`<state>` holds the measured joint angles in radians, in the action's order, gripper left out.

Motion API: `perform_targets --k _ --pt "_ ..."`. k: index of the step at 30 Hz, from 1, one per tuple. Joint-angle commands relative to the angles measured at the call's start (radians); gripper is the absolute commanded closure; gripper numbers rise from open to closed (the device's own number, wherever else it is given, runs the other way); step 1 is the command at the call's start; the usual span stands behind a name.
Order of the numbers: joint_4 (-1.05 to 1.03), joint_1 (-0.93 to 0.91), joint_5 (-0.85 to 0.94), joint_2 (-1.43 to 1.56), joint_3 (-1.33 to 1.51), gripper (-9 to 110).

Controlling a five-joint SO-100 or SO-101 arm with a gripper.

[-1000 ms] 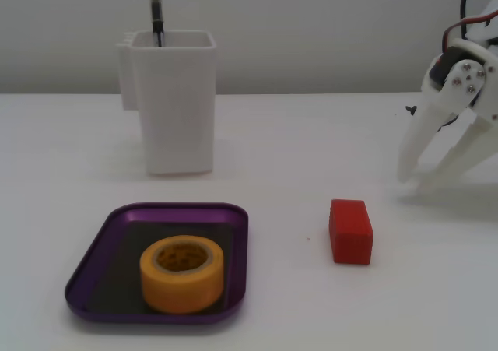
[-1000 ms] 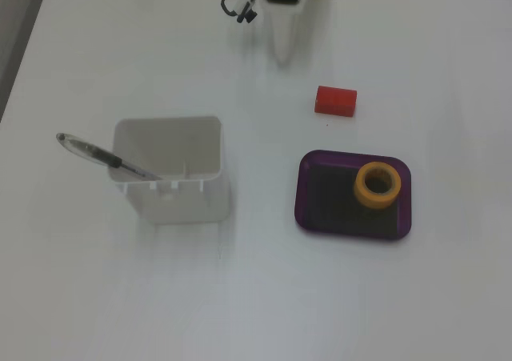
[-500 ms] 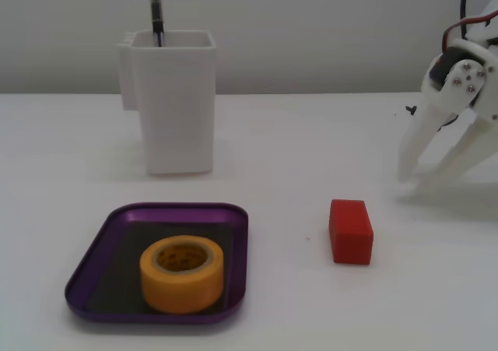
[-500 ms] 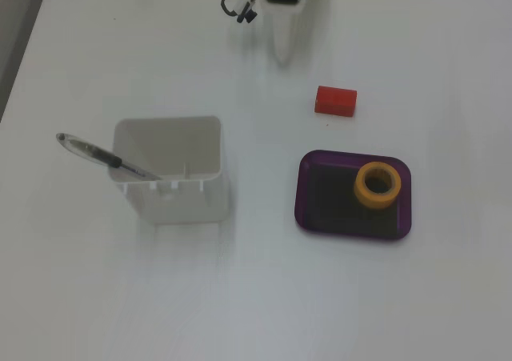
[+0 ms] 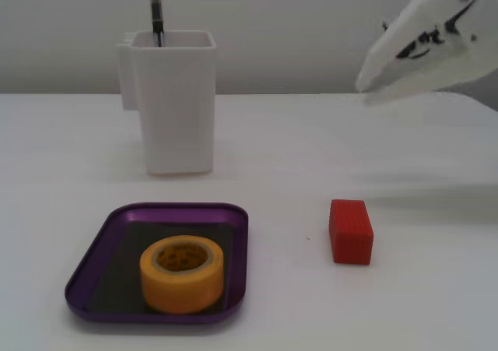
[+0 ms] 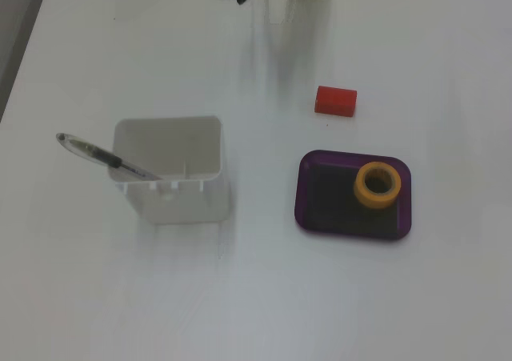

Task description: Remove the yellow tape from the box.

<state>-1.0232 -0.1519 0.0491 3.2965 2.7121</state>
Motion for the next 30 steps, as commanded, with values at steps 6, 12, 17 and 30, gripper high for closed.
perform_targets --k 6,12,17,30 --pt "-0.054 0.034 0.302 -0.663 -0.497 101" --pt "-0.241 0.186 0.434 -1.143 -0.877 98" --pt "-0.304 0.268 0.446 -1.468 -1.169 88" --pt "-0.308 0.276 0.443 -2.118 -1.723 87"
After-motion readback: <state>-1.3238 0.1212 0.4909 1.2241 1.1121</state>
